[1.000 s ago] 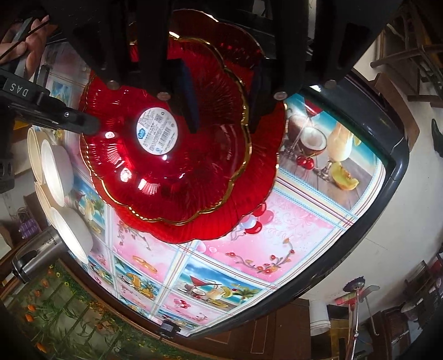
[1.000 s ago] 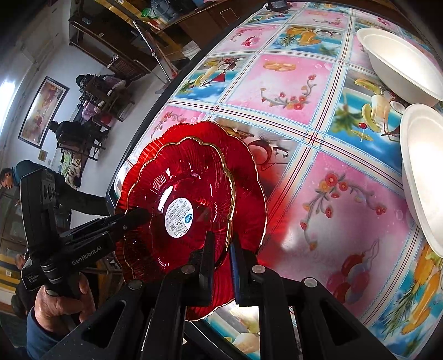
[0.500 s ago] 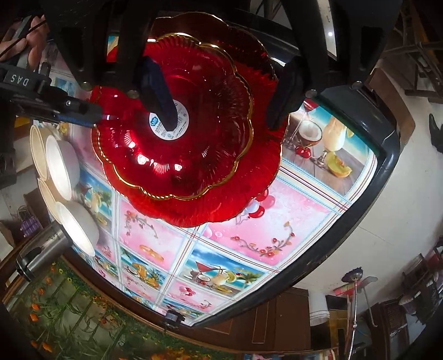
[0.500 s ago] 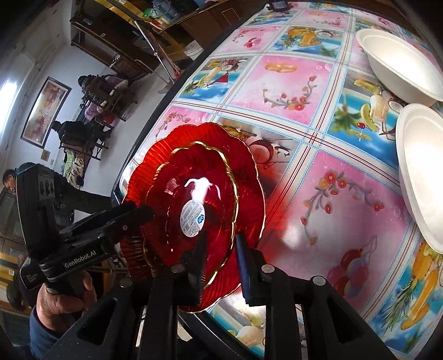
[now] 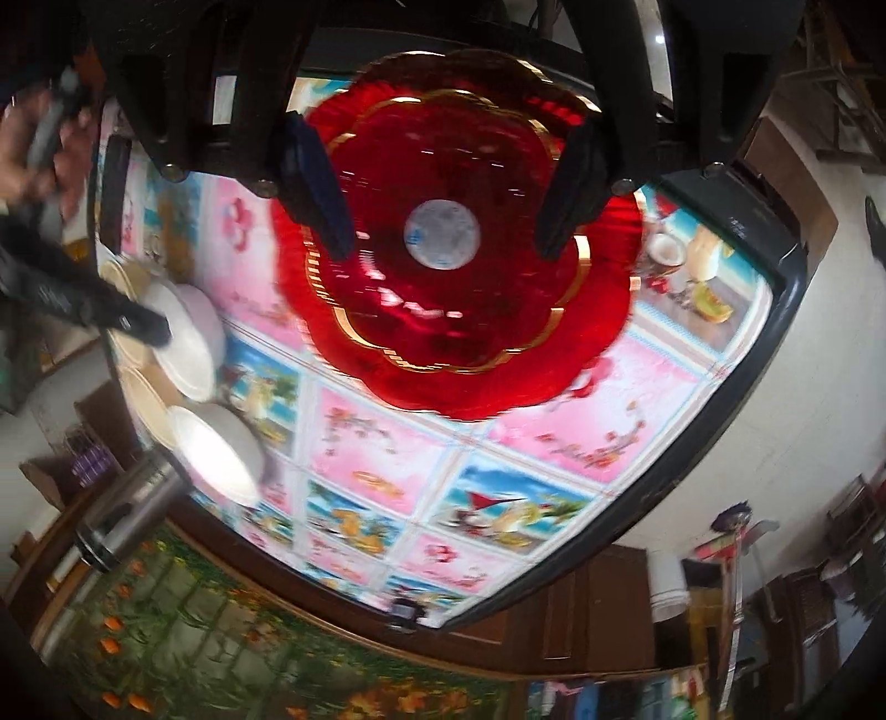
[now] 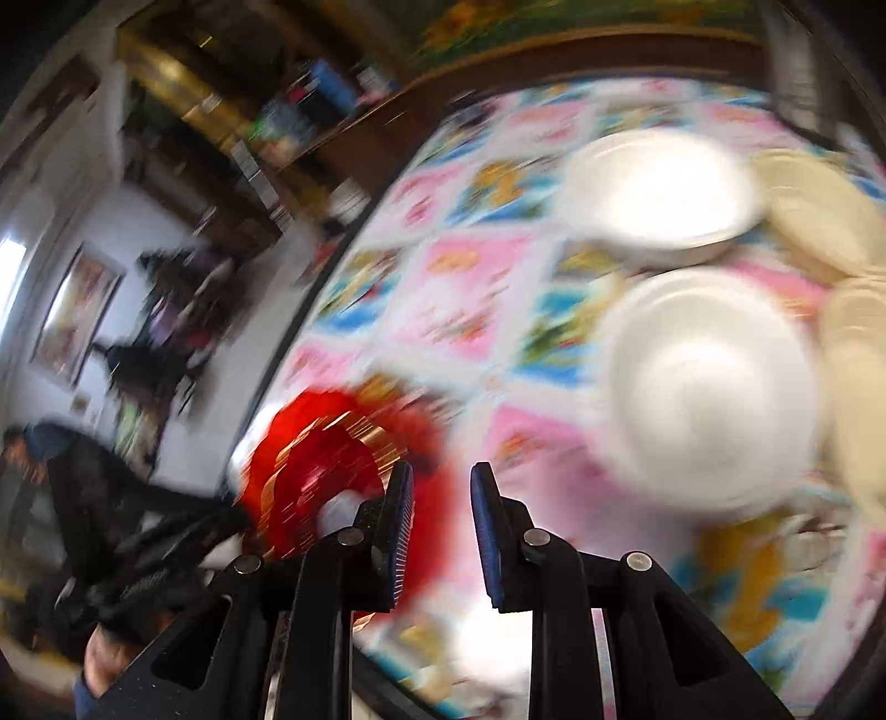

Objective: Organize plates and bowls
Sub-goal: 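Release the stacked red plates and move the left gripper toward the white foam plate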

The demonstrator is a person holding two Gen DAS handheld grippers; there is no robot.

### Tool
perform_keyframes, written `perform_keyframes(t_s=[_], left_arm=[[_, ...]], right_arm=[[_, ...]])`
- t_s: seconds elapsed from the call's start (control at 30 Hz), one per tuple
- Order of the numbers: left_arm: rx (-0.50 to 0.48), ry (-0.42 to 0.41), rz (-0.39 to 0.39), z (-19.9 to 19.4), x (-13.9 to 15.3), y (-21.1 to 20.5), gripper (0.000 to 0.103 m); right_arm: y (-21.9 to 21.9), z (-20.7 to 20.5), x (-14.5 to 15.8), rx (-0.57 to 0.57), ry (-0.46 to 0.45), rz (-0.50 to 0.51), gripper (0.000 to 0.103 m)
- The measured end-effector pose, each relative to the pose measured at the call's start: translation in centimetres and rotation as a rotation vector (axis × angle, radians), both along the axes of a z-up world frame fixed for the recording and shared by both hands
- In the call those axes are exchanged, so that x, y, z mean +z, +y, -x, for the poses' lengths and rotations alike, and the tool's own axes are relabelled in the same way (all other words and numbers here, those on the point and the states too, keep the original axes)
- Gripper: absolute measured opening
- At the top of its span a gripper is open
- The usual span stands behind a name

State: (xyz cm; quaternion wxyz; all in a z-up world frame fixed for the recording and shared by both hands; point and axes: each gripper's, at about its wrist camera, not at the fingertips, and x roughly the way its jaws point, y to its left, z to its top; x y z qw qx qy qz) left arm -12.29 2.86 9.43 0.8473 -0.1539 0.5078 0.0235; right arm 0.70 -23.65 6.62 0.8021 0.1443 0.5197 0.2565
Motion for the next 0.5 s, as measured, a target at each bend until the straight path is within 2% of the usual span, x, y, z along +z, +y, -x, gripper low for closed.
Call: perform_keyframes(t_s=[0.03,0.07,0.1,0.2,0.27,0.4,0.5], left_arm=[[-0.017,-0.002,-0.004,-0.1,0.2,-0.7,0.067],[-0.032,-0.003,-0.006,-0.2,0.4,-1.2,0.067],[-0.049,-0.004,-0.006,-0.4,0.5,-1.9,0.067],[-0.091,-0.004,-0.008,-0.8,0.7,-3.5,0.067],[-0.114,0.001,-0.006,-1.2,0.7,-4.5,0.067],[-0.167,-0.002,-0.001,-1.8,0.9,-6.5,0.067],[-0.201,-0.005,0.004,-2.2,1.0,-8.0,0.067]], right_arm=[[-1.2,-0.7,-0.3,-0.043,-0.001,0.025,0.029],[-2.1,-1.3,-0.7,-0.064,0.001,0.058,0.044],[-2.7,-2.0,-1.4,-0.061,0.017,0.101,0.051],[-3.9,-2.6,-3.4,-0.033,0.089,0.132,0.053],[-4.4,-1.9,-3.9,-0.008,0.129,0.101,0.053],[-3.5,1.5,-3.2,0.151,0.187,0.068,0.053],[-3.8,5.0,-2.3,0.245,0.193,0.033,0.053]])
